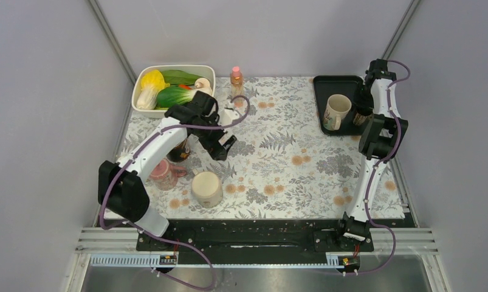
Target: Turn the mug right side up
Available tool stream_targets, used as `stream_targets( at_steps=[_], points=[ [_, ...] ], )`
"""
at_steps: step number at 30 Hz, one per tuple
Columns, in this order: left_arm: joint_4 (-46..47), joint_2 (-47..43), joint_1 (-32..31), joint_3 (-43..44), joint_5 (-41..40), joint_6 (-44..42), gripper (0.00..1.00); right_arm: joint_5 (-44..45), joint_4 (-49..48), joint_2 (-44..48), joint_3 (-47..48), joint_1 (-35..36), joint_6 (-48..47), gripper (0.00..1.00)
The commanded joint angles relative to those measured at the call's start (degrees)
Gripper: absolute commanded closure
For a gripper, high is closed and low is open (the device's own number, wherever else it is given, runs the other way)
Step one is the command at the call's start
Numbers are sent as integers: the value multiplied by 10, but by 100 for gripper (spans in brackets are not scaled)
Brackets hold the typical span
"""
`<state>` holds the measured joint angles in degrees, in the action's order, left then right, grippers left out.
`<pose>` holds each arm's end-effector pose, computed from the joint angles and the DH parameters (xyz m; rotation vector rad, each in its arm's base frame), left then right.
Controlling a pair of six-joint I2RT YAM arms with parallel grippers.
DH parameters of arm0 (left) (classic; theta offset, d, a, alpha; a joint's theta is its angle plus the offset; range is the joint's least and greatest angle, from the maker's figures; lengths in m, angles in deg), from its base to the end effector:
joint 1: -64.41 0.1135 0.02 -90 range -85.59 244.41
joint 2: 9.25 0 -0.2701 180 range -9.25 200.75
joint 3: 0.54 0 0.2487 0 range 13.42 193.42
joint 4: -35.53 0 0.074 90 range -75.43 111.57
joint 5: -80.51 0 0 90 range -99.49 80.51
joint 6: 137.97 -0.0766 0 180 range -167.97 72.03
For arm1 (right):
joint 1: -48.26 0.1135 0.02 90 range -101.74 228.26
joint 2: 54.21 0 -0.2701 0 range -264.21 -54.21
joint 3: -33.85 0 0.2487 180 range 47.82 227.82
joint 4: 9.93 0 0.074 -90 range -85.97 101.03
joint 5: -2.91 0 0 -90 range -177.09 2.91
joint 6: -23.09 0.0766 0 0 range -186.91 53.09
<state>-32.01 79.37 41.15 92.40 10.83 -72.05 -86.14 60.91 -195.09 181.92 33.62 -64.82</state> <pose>0.2901 -0.1536 0.2721 1.1611 2.3687 -0.4678 0.5252 -0.1385 0.1801 0.3957 2.6555 -0.0908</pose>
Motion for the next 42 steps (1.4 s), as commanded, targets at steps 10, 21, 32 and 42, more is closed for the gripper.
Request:
stream_targets(
  at_steps=[10, 21, 32, 42],
  points=[
    [-39, 11, -35, 3, -77, 31, 3, 61, -3, 146, -24, 2, -11, 22],
    [-43, -99, 171, -121, 98, -502, 8, -47, -40, 280, -128, 4, -40, 14],
    [-127, -29, 188, -184, 184, -935, 7, -82, -145, 420, -296, 39, -42, 10],
    [-114, -10, 154, -226, 189, -944, 43, -84, -150, 458, -330, 61, -44, 9]
  ],
)
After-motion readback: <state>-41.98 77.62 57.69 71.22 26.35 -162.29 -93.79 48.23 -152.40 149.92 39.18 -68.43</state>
